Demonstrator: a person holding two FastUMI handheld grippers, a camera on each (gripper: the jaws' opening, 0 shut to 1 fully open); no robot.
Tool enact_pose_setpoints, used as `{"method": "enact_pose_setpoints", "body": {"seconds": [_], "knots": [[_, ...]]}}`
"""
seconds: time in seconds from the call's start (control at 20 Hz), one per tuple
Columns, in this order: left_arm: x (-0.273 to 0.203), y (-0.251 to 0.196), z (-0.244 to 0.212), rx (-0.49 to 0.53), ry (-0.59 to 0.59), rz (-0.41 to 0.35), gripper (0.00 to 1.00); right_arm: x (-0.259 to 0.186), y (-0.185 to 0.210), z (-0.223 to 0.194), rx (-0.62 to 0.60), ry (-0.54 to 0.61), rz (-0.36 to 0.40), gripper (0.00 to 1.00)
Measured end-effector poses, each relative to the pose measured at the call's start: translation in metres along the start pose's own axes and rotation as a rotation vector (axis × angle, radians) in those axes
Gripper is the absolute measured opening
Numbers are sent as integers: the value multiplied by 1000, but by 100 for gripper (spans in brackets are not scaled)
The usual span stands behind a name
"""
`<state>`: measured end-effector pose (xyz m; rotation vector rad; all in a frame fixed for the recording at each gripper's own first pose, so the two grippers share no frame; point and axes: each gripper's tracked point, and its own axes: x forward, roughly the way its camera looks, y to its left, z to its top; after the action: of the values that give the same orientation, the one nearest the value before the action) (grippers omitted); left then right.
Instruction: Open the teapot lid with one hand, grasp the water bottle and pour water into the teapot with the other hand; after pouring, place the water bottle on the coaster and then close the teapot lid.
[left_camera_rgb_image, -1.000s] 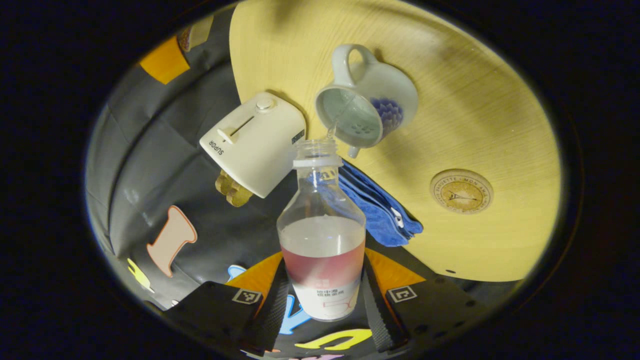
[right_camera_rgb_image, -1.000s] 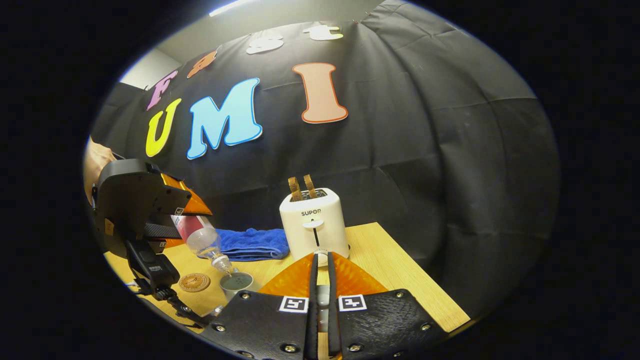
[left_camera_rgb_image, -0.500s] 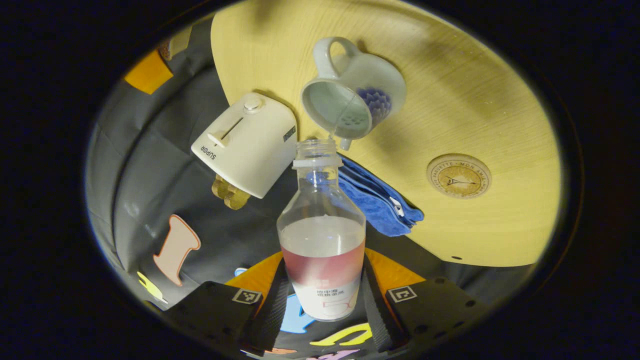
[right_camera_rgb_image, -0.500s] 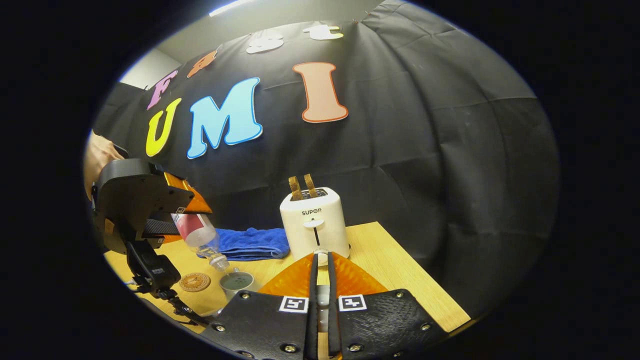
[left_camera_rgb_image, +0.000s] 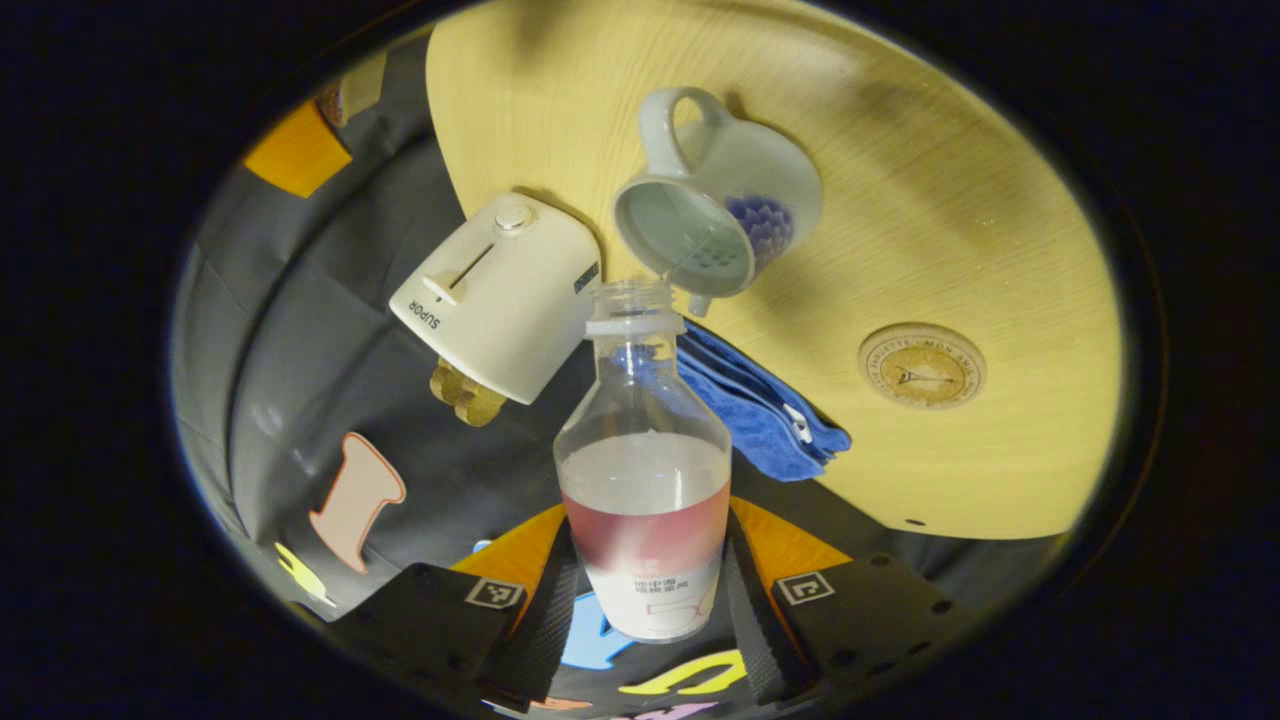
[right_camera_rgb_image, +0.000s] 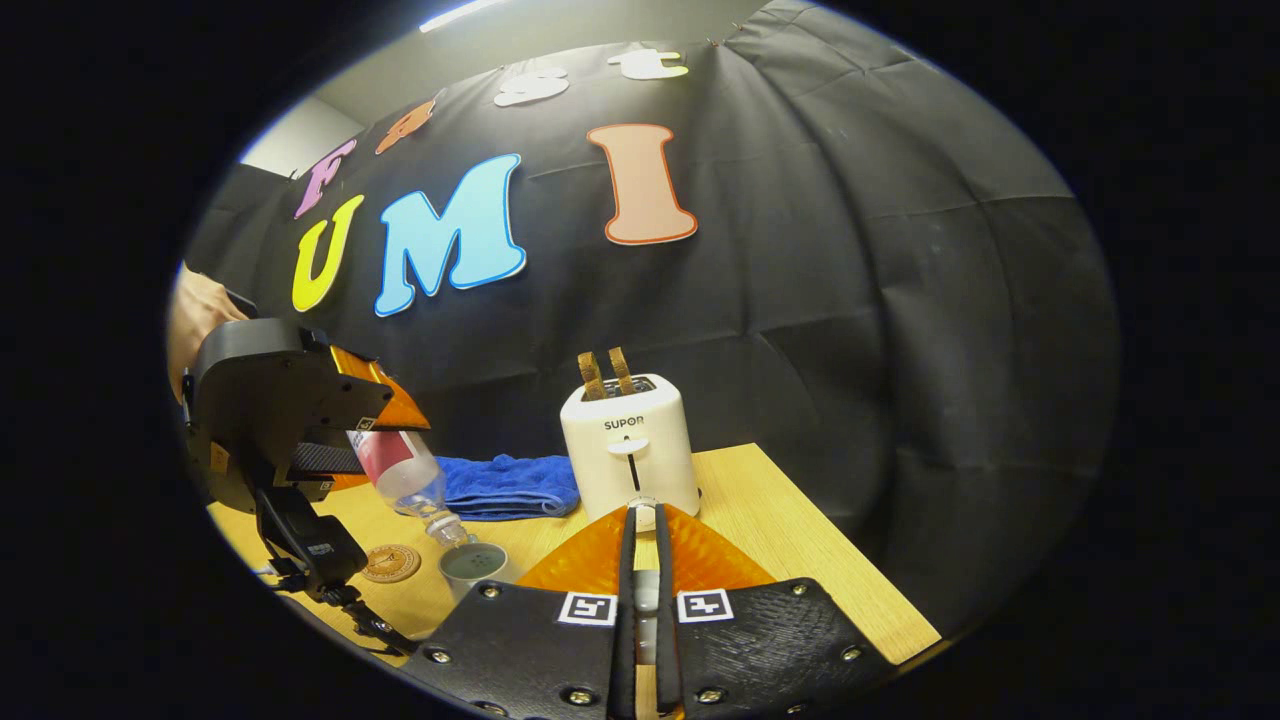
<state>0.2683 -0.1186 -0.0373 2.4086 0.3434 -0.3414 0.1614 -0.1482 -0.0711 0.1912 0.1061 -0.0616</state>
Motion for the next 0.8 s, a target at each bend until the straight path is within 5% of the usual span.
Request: {"method": "enact_pose_setpoints", "body": {"seconds": [0.45,0.8], "knots": [[-5,-33,-2,-427,-104,-27,84,2,-5,-3,9,8,-17,8],[27,-71,-2,-931,-166,-49,84,3,-2,-8,-5,22,-13,8]]}}
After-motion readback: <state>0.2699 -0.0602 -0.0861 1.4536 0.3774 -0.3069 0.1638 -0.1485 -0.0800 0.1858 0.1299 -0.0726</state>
